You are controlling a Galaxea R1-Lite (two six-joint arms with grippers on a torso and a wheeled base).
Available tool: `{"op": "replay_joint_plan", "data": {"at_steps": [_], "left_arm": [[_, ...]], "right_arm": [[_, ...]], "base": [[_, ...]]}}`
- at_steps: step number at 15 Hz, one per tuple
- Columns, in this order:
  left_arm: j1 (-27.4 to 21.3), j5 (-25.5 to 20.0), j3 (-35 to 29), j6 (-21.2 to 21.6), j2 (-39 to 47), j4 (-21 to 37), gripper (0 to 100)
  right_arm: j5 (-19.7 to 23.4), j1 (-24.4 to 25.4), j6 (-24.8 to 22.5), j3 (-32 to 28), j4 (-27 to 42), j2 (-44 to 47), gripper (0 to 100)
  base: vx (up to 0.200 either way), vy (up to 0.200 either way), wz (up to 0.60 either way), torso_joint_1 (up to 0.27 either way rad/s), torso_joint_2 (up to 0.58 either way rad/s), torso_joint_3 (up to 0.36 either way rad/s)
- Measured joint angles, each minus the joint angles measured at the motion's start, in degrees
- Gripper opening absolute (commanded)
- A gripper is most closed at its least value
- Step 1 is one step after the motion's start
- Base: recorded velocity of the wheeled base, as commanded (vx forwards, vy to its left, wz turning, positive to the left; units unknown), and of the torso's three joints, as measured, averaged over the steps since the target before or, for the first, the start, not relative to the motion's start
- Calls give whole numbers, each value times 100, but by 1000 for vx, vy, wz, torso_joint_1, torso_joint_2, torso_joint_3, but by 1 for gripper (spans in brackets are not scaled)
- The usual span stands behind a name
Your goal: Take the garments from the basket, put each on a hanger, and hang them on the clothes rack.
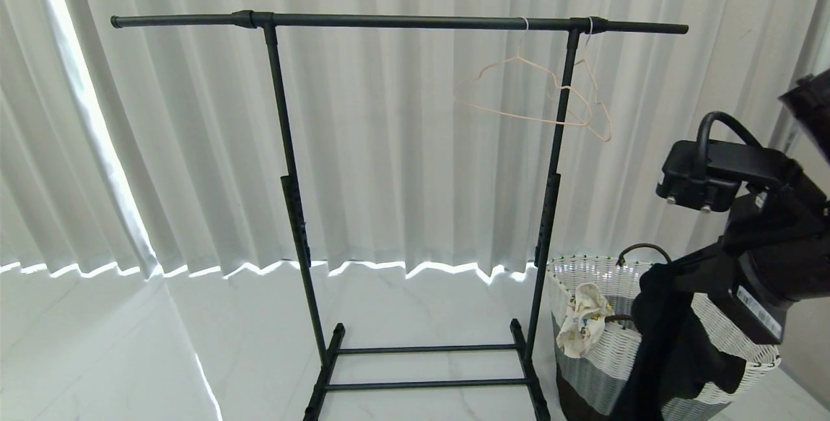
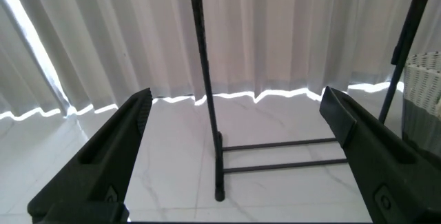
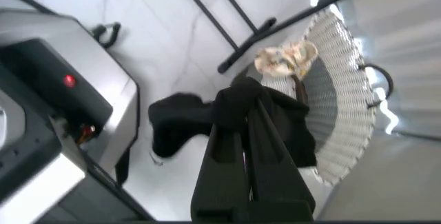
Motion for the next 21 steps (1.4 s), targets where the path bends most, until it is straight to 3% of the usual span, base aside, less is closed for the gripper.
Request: {"op": "replay_joint_plan", "data": {"at_steps": [9,12,15,21], "left_arm": [[2,-29,0,0,0,-28,100],[-162,-199,-485,-452,346,-229,100],[-664,-266,-1503,-780,1709,-544,100],[-2068,-330,-3451,-965,5404,-1056,100]], "right_arm": [[39,310,35,-435,-24,720,0],[49,315,33,-488,-29,745,0],[151,315,24,-621,-130,822,0],[165,312,28,-1028,-150,994,0]], "base": [[0,0,0,0,0,0],[0,0,0,0,0,0],[0,0,0,0,0,0],[0,0,0,0,0,0]]}}
